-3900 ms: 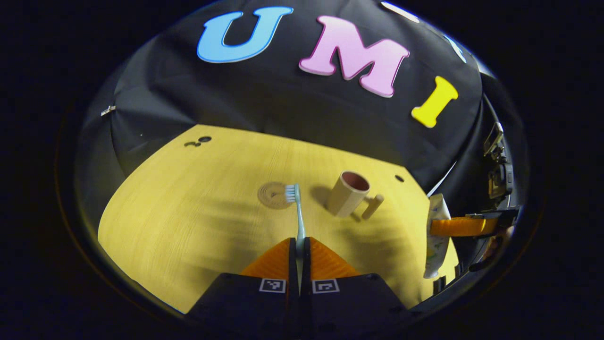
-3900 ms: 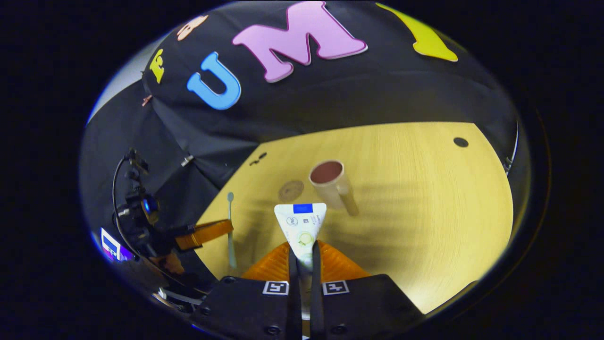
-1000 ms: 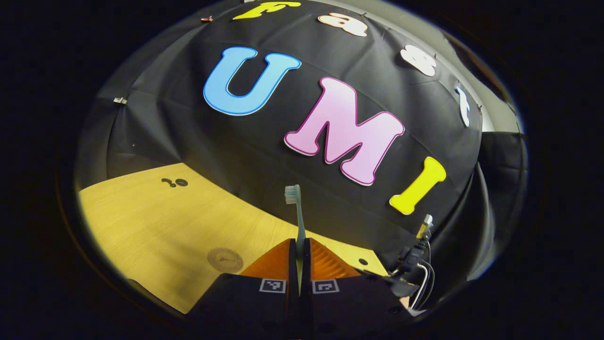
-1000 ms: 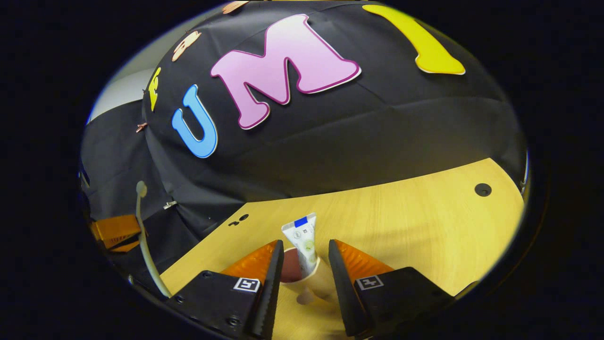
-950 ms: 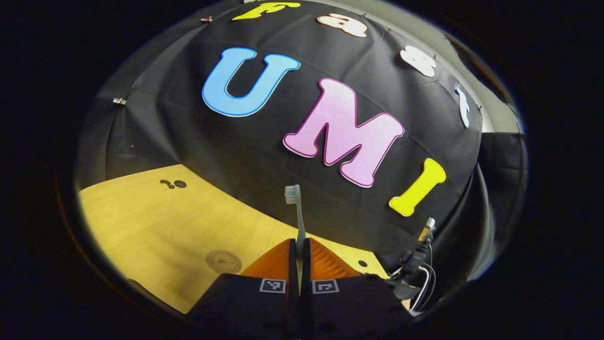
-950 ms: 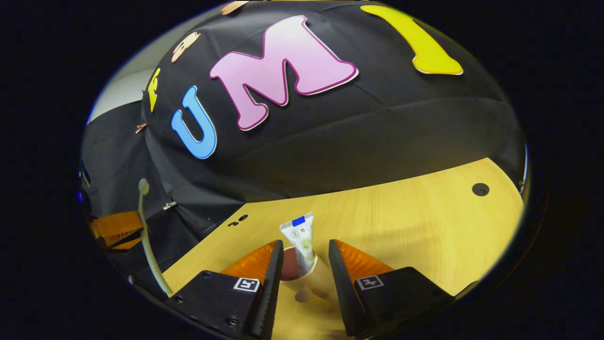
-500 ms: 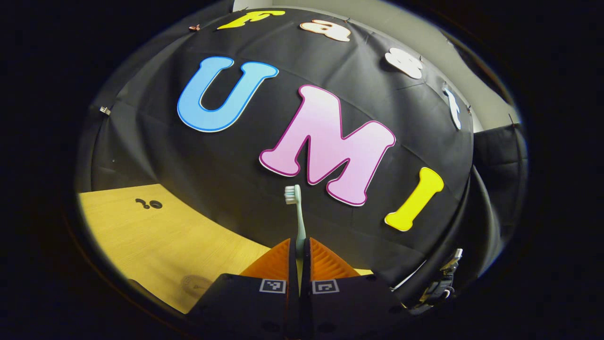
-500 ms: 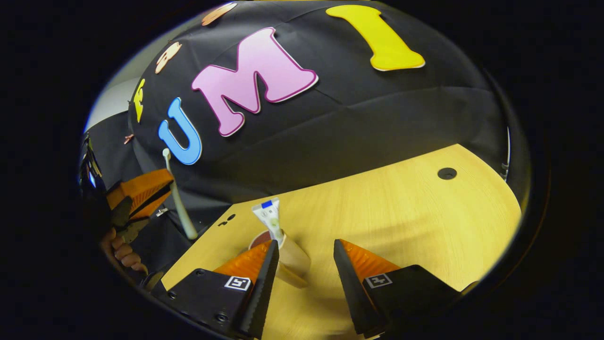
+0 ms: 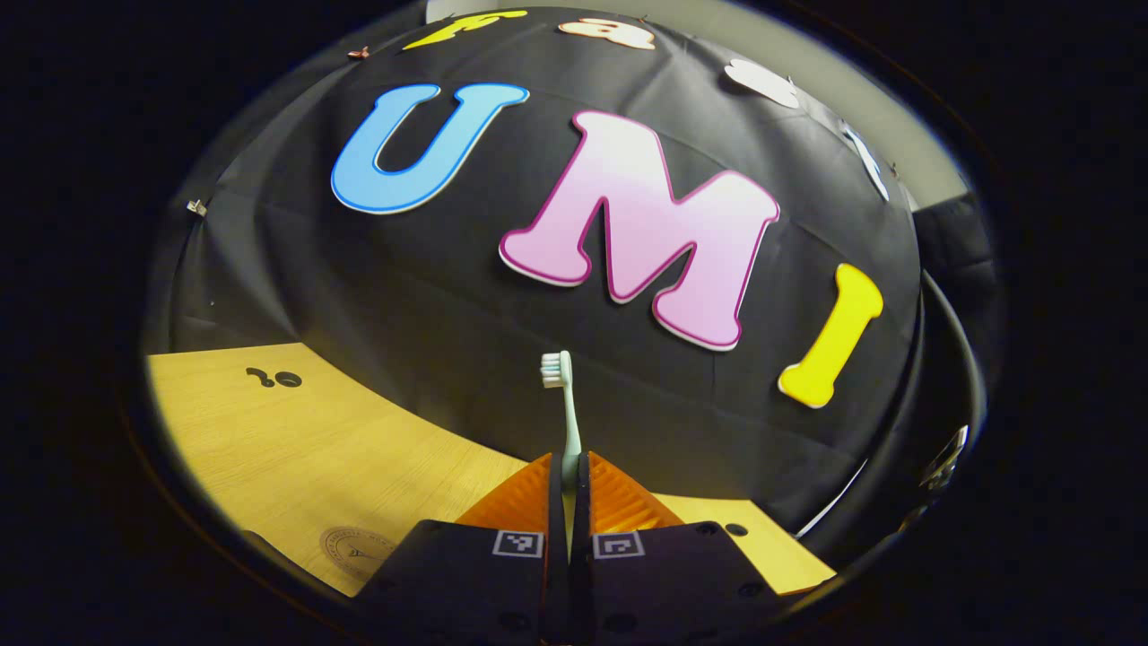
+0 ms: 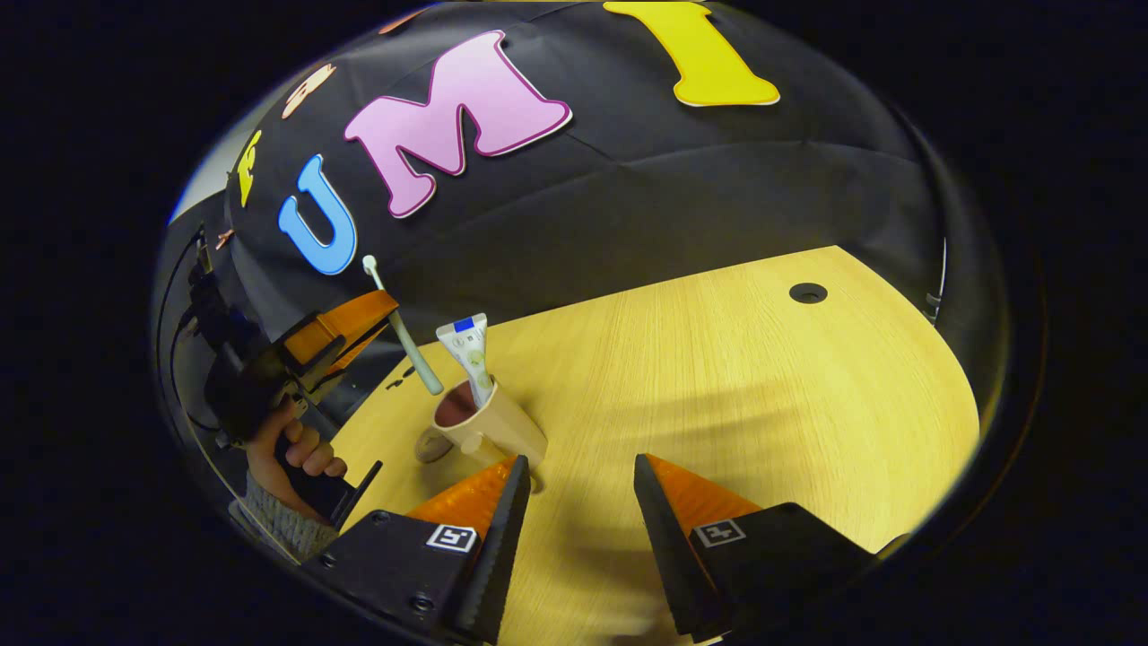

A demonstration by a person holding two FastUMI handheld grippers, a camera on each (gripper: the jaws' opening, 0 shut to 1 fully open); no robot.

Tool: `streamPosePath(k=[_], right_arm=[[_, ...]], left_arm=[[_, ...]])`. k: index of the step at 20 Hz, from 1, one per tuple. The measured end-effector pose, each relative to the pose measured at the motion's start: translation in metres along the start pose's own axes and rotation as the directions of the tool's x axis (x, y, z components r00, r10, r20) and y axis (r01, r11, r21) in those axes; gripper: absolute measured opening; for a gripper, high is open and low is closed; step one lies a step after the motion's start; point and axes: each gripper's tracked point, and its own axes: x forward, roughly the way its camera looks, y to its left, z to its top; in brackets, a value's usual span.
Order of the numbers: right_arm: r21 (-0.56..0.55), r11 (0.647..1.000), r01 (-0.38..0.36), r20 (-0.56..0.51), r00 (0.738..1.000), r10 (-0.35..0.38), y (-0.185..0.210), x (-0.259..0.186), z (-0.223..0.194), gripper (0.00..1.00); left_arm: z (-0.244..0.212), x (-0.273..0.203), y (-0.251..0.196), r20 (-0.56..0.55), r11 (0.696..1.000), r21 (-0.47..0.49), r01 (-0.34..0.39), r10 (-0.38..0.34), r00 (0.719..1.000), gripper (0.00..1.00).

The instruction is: Put the toothbrush and toothpaste on the desktop into the cup, then pick up the cup and place it on the coaster on the desktop.

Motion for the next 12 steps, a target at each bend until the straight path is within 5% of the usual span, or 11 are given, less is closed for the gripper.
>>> streamPosePath(k=[12], right_arm=[[-0.025, 1.000, -0.006, -0.025, 1.000, 0.006, -0.003, -0.004, -0.010, 0.75]], left_arm=[[-0.062, 0.004, 0.006, -0.065, 0.985, 0.173, -0.024, 0.036, 0.997, 0.11]])
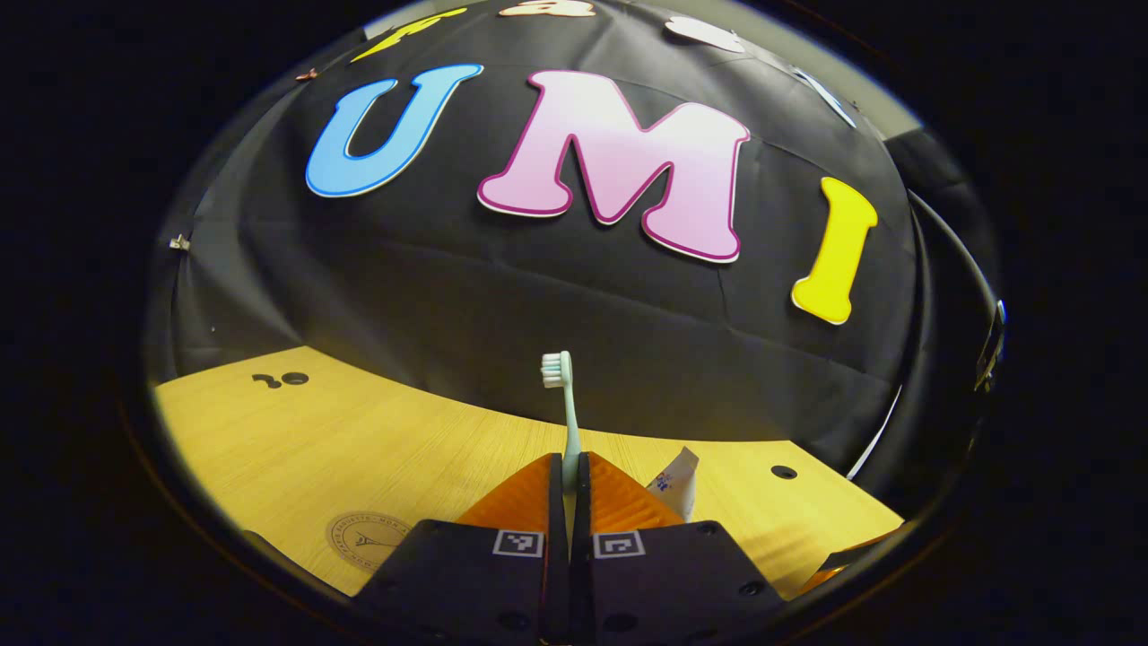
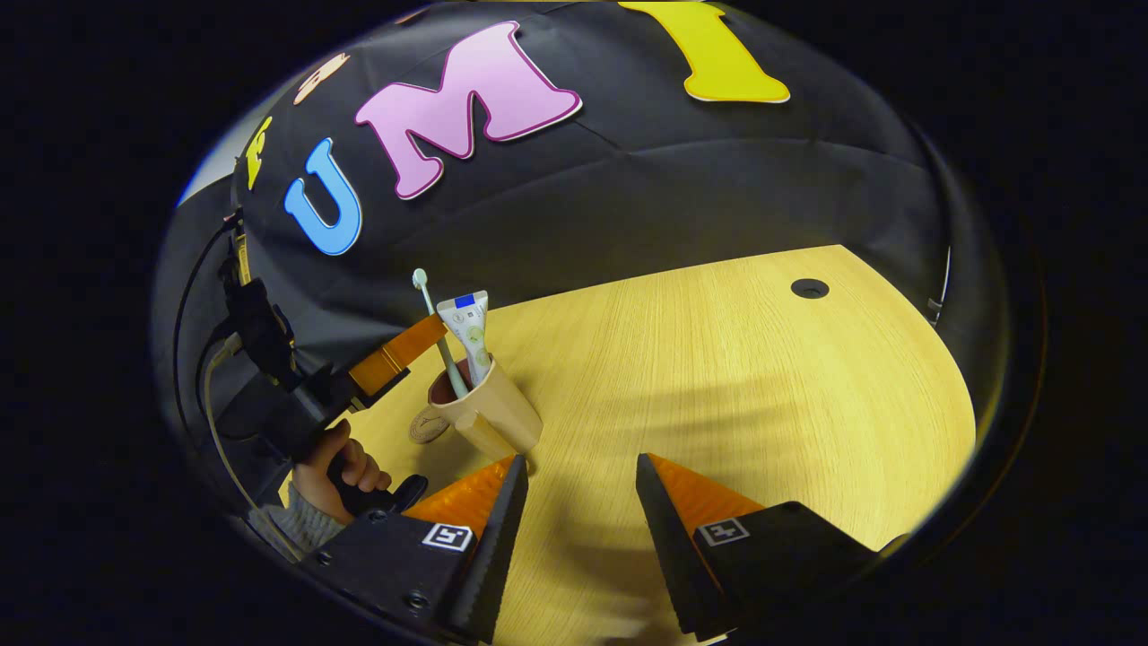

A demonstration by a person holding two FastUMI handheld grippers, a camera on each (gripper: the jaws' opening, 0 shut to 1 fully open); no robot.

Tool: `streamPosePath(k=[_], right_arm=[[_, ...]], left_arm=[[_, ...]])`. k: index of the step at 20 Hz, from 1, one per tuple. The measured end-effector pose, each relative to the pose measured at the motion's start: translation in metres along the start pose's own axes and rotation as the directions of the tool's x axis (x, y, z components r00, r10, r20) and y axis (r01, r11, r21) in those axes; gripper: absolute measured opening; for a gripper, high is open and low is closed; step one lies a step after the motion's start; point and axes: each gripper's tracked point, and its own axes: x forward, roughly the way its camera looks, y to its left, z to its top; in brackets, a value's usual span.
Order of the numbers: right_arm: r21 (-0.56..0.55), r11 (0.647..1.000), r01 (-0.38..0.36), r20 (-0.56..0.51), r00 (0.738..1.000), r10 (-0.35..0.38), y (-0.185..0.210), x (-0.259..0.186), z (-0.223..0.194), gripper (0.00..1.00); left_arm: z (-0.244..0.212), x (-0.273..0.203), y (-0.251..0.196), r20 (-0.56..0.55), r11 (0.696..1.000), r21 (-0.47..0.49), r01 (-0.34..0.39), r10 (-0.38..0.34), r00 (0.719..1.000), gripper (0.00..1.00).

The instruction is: Put the toothbrush and toothpaste on the desktop into the cup, then pick up the cup and place it on the coaster on the desktop.

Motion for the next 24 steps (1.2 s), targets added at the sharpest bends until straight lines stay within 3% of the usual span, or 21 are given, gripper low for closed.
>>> streamPosePath(k=[2, 3, 4, 11, 13, 14, 15, 16, 17, 18, 20, 21, 22, 23, 24], right_arm=[[0.005, 1.000, 0.003, -0.005, 1.000, -0.003, -0.002, -0.002, -0.002, 0.75], [0.007, 1.000, 0.005, -0.006, 1.000, -0.005, -0.003, -0.003, -0.003, 0.75], [0.009, 1.000, 0.006, -0.006, 1.000, -0.006, -0.004, -0.003, -0.003, 0.75], [0.013, 1.000, -0.007, -0.023, 1.000, 0.007, 0.001, -0.009, -0.008, 0.75], [0.038, 0.998, -0.043, -0.067, 0.997, 0.046, 0.010, -0.009, -0.016, 0.75], [0.061, 0.996, -0.070, -0.117, 0.990, 0.076, 0.017, -0.011, -0.026, 0.77], [0.078, 0.993, -0.084, -0.157, 0.983, 0.095, 0.022, -0.012, -0.033, 0.78], [0.085, 0.992, -0.096, -0.186, 0.976, 0.110, 0.027, -0.014, -0.038, 0.69], [0.077, 0.992, -0.100, -0.205, 0.972, 0.114, 0.029, -0.017, -0.039, 0.78], [0.056, 0.993, -0.106, -0.225, 0.967, 0.116, 0.031, -0.018, -0.039, 0.78], [-0.015, 0.993, -0.114, -0.270, 0.957, 0.105, 0.033, -0.022, -0.037, 0.80], [-0.057, 0.991, -0.125, -0.298, 0.949, 0.102, 0.034, -0.024, -0.035, 0.80], [-0.098, 0.987, -0.130, -0.321, 0.943, 0.093, 0.035, -0.022, -0.030, 0.80], [-0.133, 0.981, -0.140, -0.341, 0.936, 0.088, 0.039, -0.019, -0.024, 0.80], [-0.158, 0.976, -0.153, -0.355, 0.931, 0.089, 0.043, -0.014, -0.018, 0.80]], left_arm=[[-0.005, -0.002, -0.002, 0.011, 0.999, 0.045, -0.011, 0.011, 1.000, 0.06], [-0.008, -0.003, -0.001, 0.011, 0.998, 0.059, -0.018, 0.017, 1.000, 0.12], [-0.012, -0.004, -0.002, 0.007, 0.997, 0.070, -0.024, 0.023, 1.000, 0.08], [-0.030, -0.012, -0.006, -0.023, 0.998, 0.055, -0.007, 0.008, 1.000, 0.14], [-0.032, -0.014, -0.008, -0.036, 0.999, 0.039, 0.010, -0.008, 0.999, 0.22], [-0.030, -0.014, -0.007, -0.039, 0.999, 0.041, 0.009, -0.008, 0.999, 0.38], [-0.030, -0.017, -0.005, -0.041, 0.999, 0.043, 0.006, -0.004, 0.999, 0.40], [-0.030, -0.019, -0.003, -0.049, 0.999, 0.045, 0.002, 0.000, 0.999, 0.34], [-0.033, -0.021, -0.002, -0.060, 0.999, 0.045, 0.005, -0.003, 0.998, 0.37], [-0.035, -0.026, 0.000, -0.075, 0.999, 0.048, 0.006, -0.002, 0.997, 0.43], [-0.037, -0.040, 0.009, -0.095, 0.998, 0.070, -0.006, 0.013, 0.995, 0.70], [-0.038, -0.050, 0.016, -0.104, 0.997, 0.080, -0.012, 0.020, 0.994, 0.93], [-0.037, -0.062, 0.021, -0.111, 0.996, 0.090, -0.013, 0.023, 0.994, 0.85], [-0.035, -0.074, 0.028, -0.113, 0.995, 0.103, -0.018, 0.029, 0.993, 0.95], [-0.031, -0.089, 0.037, -0.117, 0.993, 0.113, -0.029, 0.043, 0.992, 0.96]])
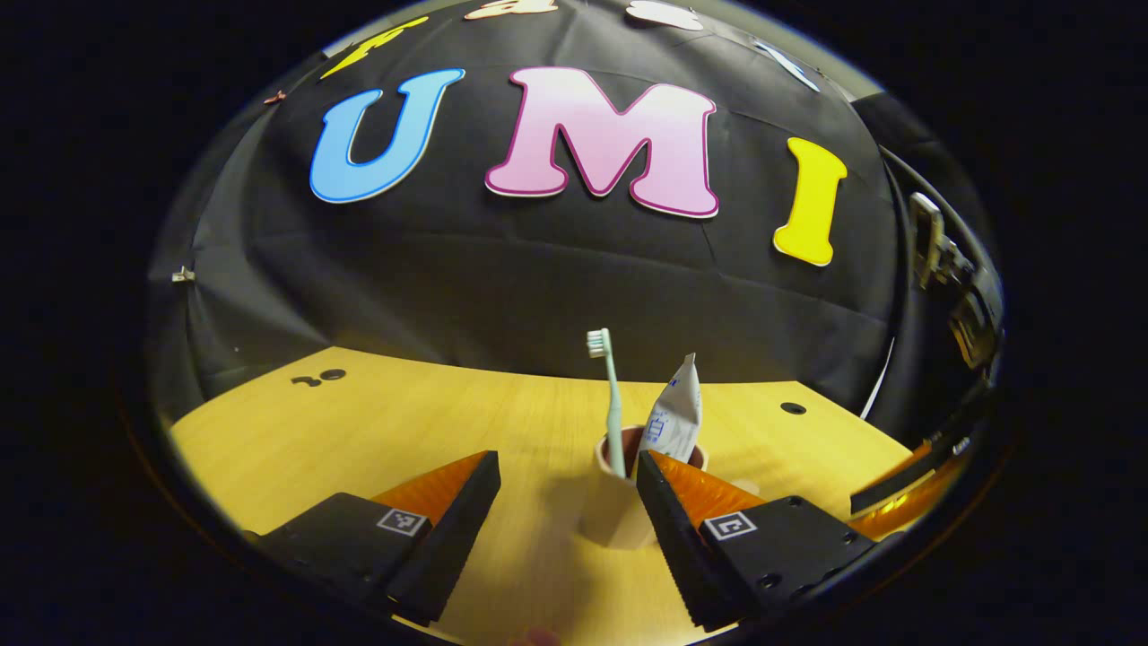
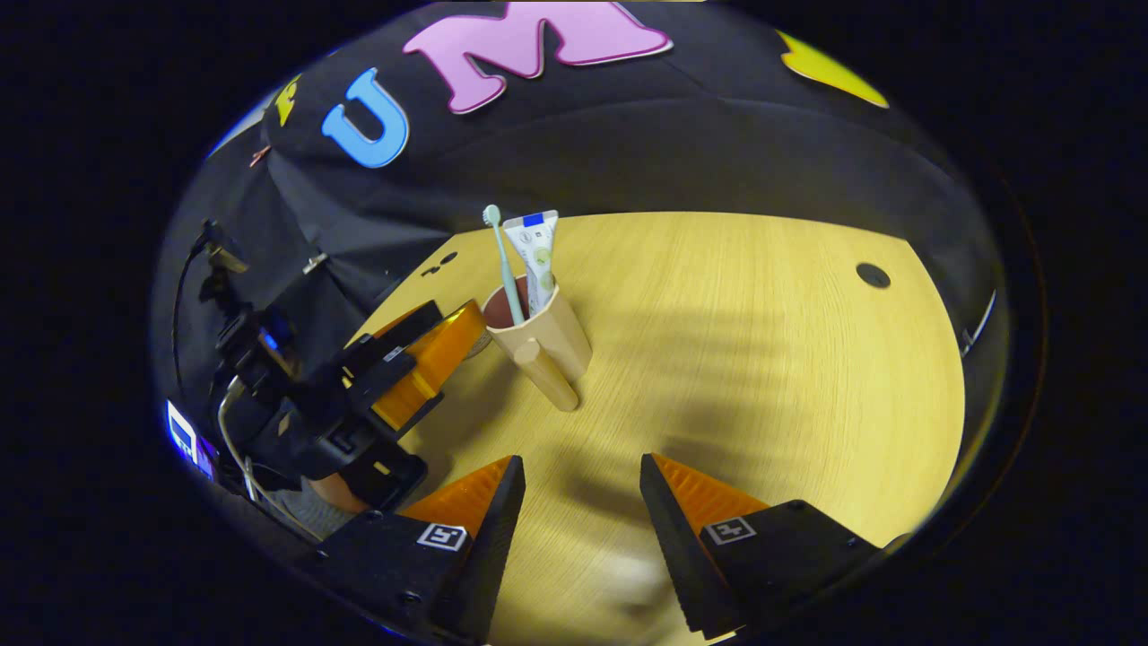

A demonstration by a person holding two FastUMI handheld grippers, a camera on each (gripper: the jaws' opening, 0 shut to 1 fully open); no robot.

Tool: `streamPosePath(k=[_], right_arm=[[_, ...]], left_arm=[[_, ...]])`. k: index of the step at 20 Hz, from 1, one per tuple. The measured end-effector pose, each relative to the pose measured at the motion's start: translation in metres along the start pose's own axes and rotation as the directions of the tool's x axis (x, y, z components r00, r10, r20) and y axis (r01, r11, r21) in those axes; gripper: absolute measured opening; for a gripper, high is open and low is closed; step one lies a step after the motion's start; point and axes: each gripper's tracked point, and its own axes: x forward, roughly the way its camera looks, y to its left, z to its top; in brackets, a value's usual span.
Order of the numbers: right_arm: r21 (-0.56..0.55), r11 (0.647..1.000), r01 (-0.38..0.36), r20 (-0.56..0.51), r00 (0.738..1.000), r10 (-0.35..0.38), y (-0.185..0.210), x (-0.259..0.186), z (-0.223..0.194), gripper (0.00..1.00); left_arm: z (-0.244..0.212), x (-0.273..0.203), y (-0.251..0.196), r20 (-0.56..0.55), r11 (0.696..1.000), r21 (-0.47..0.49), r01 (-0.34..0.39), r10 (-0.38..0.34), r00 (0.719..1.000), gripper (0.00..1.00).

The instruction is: Put the toothbrush and toothpaste on the desktop into the cup, then pick up the cup and place it on the coaster on the desktop.

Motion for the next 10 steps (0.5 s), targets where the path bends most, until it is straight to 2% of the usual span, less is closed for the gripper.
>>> streamPosePath(k=[5, 8, 10], right_arm=[[-0.067, 0.998, -0.001, -0.088, 0.996, -0.005, 0.012, 0.022, 0.038, 0.82], [-0.110, 0.993, -0.029, -0.154, 0.988, 0.012, 0.029, 0.045, 0.044, 0.82], [-0.182, 0.983, -0.025, -0.208, 0.978, -0.013, 0.034, 0.062, 0.036, 0.82]], left_arm=[[-0.013, -0.078, 0.034, -0.070, 1.000, -0.020, -0.023, 0.021, 0.997, 0.97], [-0.027, -0.123, 0.057, -0.118, 0.999, -0.010, -0.048, 0.047, 0.992, 0.97], [-0.035, -0.149, 0.072, -0.146, 0.997, -0.023, -0.073, 0.069, 0.987, 0.97]])
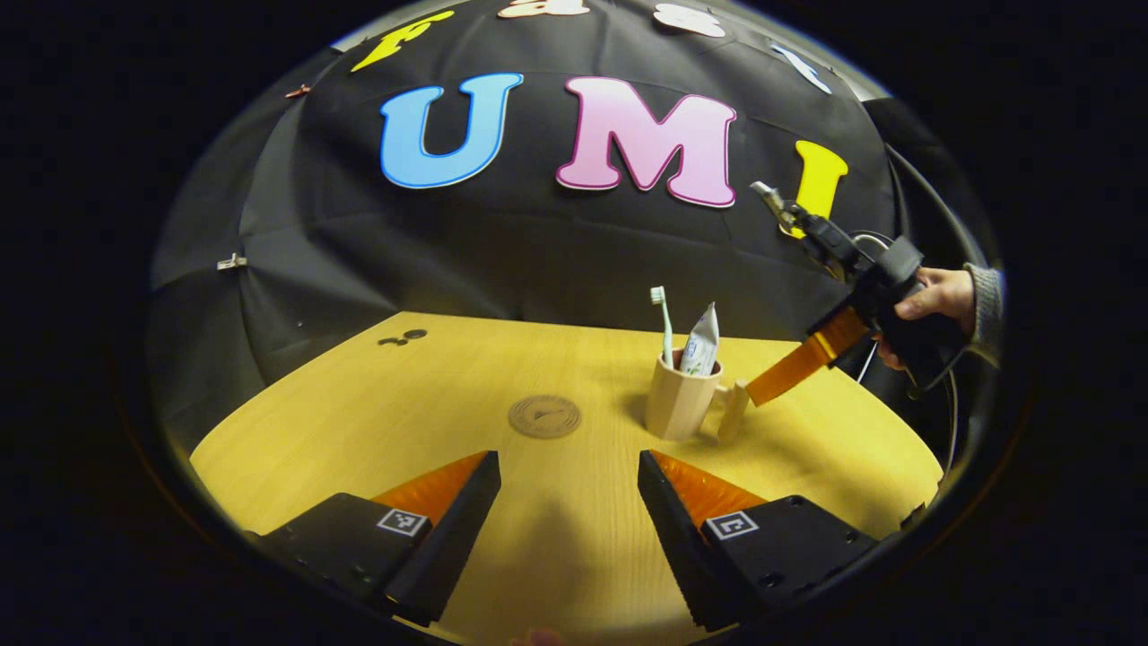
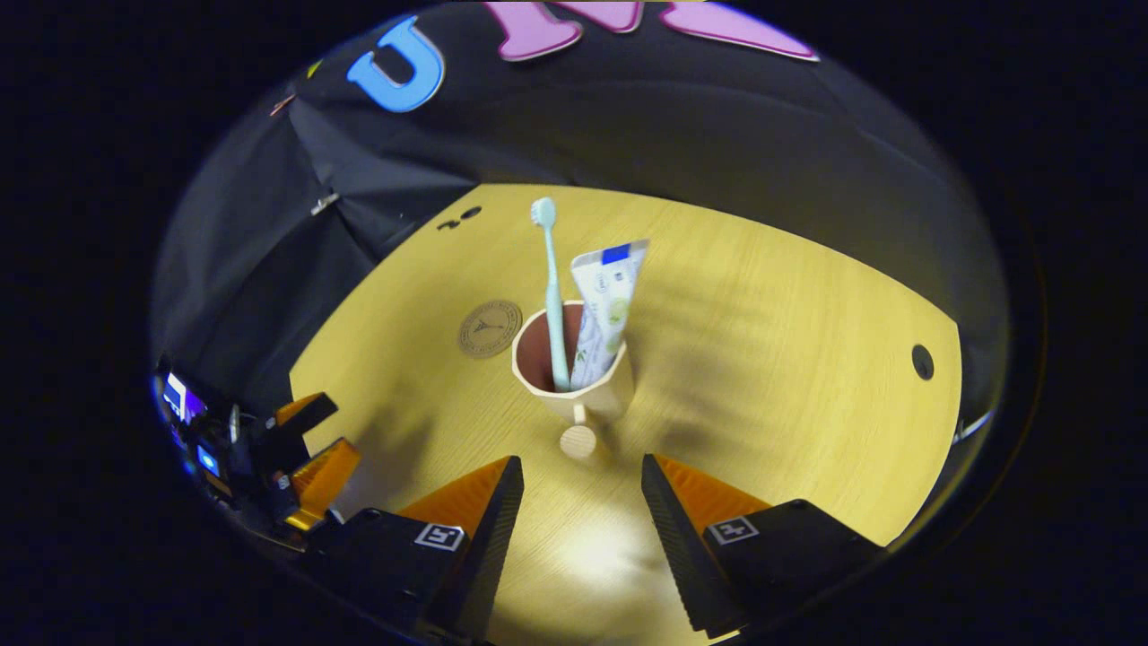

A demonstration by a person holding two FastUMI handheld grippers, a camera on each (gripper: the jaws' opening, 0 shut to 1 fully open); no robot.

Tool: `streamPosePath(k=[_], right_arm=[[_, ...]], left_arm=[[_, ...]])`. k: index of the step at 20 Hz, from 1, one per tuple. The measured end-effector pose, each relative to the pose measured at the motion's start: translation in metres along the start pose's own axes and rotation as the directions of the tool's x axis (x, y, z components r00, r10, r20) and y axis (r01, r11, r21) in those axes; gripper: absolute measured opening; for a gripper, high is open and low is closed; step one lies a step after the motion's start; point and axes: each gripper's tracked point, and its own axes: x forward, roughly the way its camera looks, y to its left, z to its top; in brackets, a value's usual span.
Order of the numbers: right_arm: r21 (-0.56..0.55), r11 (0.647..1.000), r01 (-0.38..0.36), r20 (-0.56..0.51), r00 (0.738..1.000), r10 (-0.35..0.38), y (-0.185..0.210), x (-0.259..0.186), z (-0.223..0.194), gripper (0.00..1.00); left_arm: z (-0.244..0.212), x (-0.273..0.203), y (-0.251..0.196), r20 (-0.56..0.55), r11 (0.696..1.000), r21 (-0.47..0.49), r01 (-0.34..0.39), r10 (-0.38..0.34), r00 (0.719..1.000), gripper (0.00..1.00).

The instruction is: Put the toothbrush and toothpaste on the desktop into the cup, then pick up the cup and place it on the coaster on the desktop.

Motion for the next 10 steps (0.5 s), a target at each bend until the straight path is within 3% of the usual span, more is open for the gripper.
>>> streamPosePath(k=[7, 10], right_arm=[[-0.149, 0.987, 0.054, -0.110, 0.991, -0.071, 0.007, 0.048, 0.006, 0.82], [-0.180, 0.981, 0.072, -0.146, 0.984, -0.099, 0.004, 0.052, 0.009, 0.73]], left_arm=[[-0.023, -0.046, 0.035, -0.061, 0.995, -0.092, -0.037, 0.031, 0.998, 0.97], [-0.028, -0.053, 0.049, -0.064, 0.994, -0.092, -0.055, 0.049, 0.997, 0.97]])
